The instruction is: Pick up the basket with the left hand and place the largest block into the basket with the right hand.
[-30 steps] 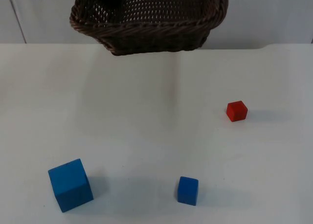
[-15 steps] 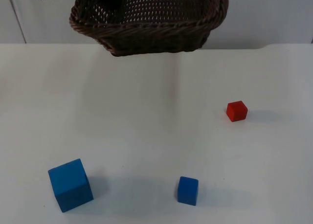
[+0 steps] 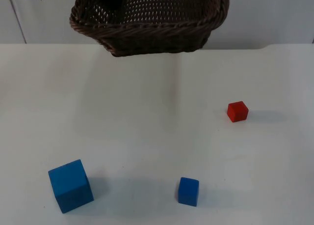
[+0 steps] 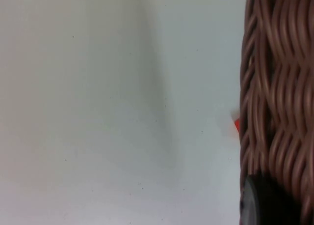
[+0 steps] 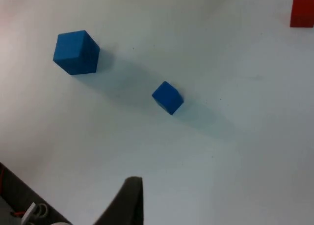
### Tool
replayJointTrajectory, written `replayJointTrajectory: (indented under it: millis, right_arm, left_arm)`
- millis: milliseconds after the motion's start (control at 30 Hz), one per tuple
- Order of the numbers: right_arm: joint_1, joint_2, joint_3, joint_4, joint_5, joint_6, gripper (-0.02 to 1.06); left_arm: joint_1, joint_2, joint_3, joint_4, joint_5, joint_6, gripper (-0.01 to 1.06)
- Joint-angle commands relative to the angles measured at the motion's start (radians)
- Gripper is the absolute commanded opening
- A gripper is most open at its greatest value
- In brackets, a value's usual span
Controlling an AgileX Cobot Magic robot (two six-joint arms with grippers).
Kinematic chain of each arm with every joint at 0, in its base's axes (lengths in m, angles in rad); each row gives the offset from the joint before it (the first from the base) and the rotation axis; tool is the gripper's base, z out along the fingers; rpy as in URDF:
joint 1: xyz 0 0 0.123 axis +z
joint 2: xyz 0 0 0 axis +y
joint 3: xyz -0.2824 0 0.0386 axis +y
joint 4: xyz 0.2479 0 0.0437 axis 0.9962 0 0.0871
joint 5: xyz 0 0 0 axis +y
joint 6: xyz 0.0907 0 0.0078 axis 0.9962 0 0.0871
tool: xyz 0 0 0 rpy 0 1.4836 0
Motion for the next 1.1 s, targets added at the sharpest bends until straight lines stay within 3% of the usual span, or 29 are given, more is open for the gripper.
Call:
replayJointTrajectory:
  millis: [0,200,367,500,533,667,700,800,833,933,1067]
  right_arm:
    - [-0.003,0.012,-0.004,0.025,-0.013,-0.034,1.05]
    - [0.054,0.012,-0.004,0.035,-0.053,-0.063,1.05]
    - [0.174,0.046,-0.004,0.032,-0.124,-0.063,1.05]
    - [0.393,0.179,-0.004,0.005,-0.276,-0.02,1.05]
    - [0.393,0.179,-0.004,0.005,-0.276,-0.02,1.05]
    - [0.642,0.352,-0.004,-0.084,-0.483,0.02,1.05]
    - [0.642,0.352,-0.004,-0.084,-0.483,0.02,1.05]
    - [0.801,0.48,-0.004,-0.101,-0.638,0.02,1.05]
    - [0.801,0.48,-0.004,-0.101,-0.638,0.02,1.05]
    - [0.923,0.613,-0.024,-0.101,-0.767,0.02,1.05]
    - [0.969,0.717,-0.088,-0.101,-0.775,0.028,1.05]
  left_arm:
    - [0.002,-0.016,-0.009,-0.028,-0.004,-0.006,0.0]
    - [0.002,-0.016,-0.009,-0.034,-0.013,-0.006,0.0]
    - [0.002,-0.016,-0.009,-0.033,-0.022,-0.019,0.0]
    - [0.002,-0.016,-0.009,-0.033,-0.024,-0.026,0.0]
    - [0.002,-0.016,-0.009,-0.033,-0.024,-0.026,0.0]
    - [0.002,-0.016,-0.009,-0.033,-0.024,-0.026,0.0]
    - [0.002,-0.016,-0.009,-0.033,-0.024,-0.026,0.0]
    - [0.002,-0.016,-0.009,-0.033,-0.024,-0.026,0.0]
    - [0.002,-0.016,-0.009,-0.033,-0.024,-0.026,0.0]
    - [0.002,-0.016,-0.009,-0.033,-0.021,-0.026,0.0]
    - [0.002,-0.016,-0.009,-0.033,-0.02,-0.026,0.0]
